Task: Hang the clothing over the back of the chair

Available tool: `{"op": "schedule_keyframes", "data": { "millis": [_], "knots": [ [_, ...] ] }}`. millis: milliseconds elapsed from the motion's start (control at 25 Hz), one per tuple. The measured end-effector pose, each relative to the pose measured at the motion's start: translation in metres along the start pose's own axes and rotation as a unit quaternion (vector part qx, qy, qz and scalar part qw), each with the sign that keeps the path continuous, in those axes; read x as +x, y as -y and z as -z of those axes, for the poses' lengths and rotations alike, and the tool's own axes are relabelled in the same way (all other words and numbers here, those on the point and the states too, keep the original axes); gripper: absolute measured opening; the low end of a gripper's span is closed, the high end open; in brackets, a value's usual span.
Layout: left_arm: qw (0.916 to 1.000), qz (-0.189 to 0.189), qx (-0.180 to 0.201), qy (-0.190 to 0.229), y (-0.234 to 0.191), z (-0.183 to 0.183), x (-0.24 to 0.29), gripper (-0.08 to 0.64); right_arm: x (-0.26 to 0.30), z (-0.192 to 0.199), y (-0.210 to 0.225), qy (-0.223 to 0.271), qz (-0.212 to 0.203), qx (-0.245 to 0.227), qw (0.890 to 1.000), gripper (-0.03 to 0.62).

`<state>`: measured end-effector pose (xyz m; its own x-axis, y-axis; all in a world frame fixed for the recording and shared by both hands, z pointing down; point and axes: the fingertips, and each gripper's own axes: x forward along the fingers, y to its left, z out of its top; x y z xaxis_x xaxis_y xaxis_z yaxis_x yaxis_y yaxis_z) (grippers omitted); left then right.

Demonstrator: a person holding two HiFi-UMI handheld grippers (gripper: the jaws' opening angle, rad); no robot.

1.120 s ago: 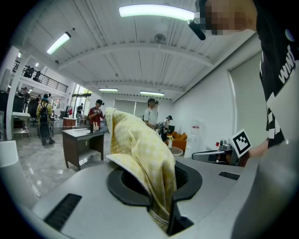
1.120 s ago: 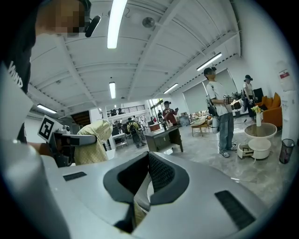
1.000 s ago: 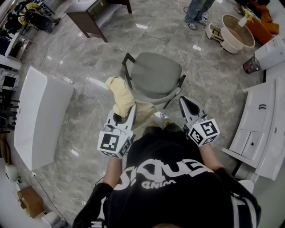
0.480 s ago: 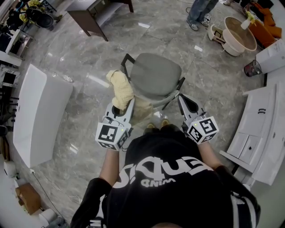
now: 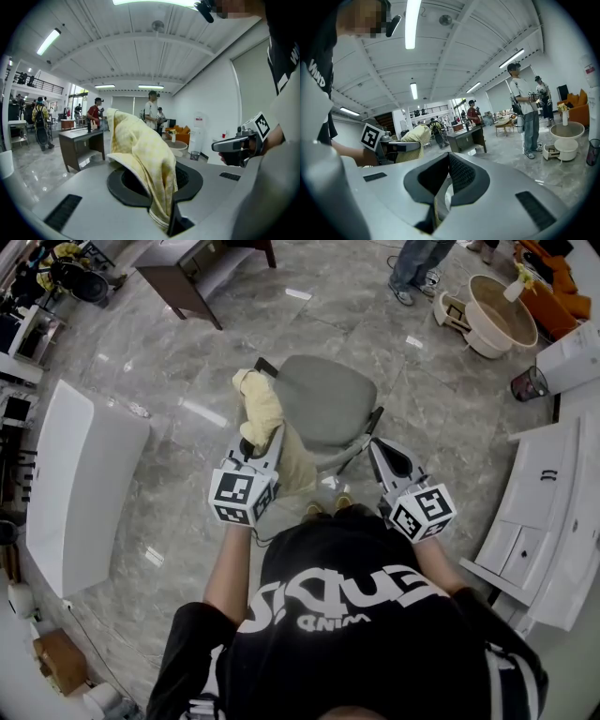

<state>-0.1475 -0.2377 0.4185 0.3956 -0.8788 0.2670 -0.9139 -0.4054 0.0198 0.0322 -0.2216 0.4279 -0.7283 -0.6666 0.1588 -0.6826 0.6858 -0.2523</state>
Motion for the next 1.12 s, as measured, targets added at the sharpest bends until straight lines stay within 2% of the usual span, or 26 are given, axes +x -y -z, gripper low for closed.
{"op": "schedule_keyframes", "data": {
  "millis": [520, 760, 1120],
  "knots": [
    [0.9994, -0.009, -0.013, -0.032, -0.028, 0.039, 0.067, 0.08, 0.01, 0.004, 0.015, -0.009, 0.009, 0.008, 1.0, 0.014],
    [0.9977, -0.02, -0.046, -0.046, -0.04, 0.067, 0.085, 0.08, 0.019, 0.005, 0.021, -0.016, 0.011, 0.009, 1.0, 0.014],
    [0.9933, -0.026, -0.059, -0.095, -0.053, 0.107, 0.109, 0.08, 0.035, 0.006, 0.034, -0.028, 0.015, 0.015, 0.999, 0.014]
  ]
}}
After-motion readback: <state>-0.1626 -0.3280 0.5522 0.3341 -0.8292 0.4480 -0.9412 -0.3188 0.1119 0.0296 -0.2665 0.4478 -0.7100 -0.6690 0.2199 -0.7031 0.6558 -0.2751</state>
